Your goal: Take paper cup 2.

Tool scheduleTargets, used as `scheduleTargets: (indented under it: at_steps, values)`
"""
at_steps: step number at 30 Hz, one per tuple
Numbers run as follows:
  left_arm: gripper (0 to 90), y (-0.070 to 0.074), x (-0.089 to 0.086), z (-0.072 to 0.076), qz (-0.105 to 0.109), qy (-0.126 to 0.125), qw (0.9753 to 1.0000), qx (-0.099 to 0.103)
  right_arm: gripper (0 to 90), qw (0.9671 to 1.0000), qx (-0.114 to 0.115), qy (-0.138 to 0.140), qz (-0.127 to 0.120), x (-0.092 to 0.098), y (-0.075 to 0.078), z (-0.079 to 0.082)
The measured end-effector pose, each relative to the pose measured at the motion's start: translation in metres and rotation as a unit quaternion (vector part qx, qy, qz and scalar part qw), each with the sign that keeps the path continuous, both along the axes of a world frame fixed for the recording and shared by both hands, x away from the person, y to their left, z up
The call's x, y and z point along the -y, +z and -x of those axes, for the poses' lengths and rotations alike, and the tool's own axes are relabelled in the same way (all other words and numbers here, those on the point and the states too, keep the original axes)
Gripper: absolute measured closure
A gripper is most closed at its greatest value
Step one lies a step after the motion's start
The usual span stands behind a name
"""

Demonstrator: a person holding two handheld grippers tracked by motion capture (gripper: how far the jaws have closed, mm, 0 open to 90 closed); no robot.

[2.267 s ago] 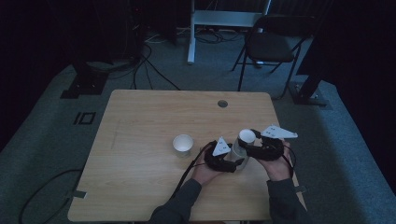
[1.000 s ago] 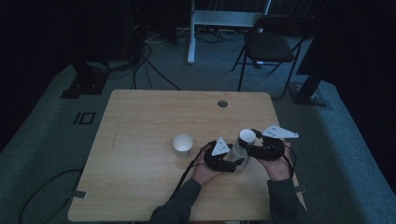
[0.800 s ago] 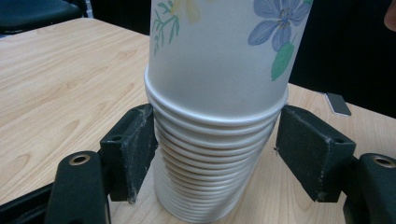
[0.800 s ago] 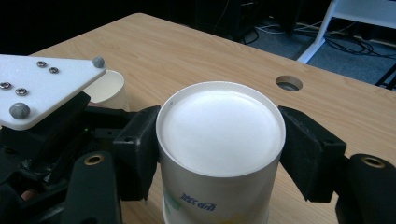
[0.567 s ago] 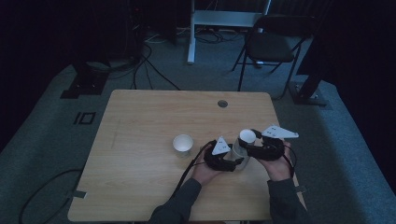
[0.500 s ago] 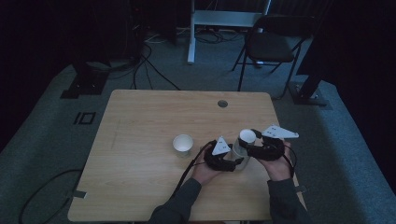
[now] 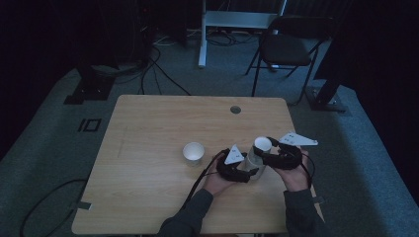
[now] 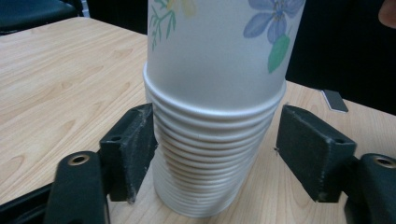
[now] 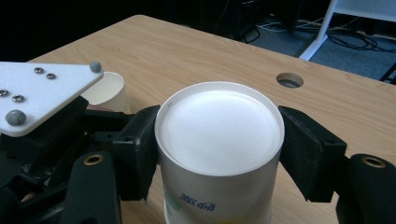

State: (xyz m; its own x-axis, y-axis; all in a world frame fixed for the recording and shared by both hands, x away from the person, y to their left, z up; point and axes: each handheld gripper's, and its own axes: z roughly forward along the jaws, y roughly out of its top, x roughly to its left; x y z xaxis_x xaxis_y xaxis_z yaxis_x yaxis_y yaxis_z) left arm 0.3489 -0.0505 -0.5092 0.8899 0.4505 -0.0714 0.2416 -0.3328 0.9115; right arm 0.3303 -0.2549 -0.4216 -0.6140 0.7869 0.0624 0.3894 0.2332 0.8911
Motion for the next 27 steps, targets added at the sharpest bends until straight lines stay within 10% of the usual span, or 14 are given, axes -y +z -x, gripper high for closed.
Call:
scheduleTargets:
  at_steps: [27]
  values:
    - [16.9, -0.0038, 0.0082, -0.0007, -0.003, 0.017, 0.9998, 0.005, 33.0, 0.9989, -0.009, 0.038, -0.025, -0.0100, -0.0024, 0.0020]
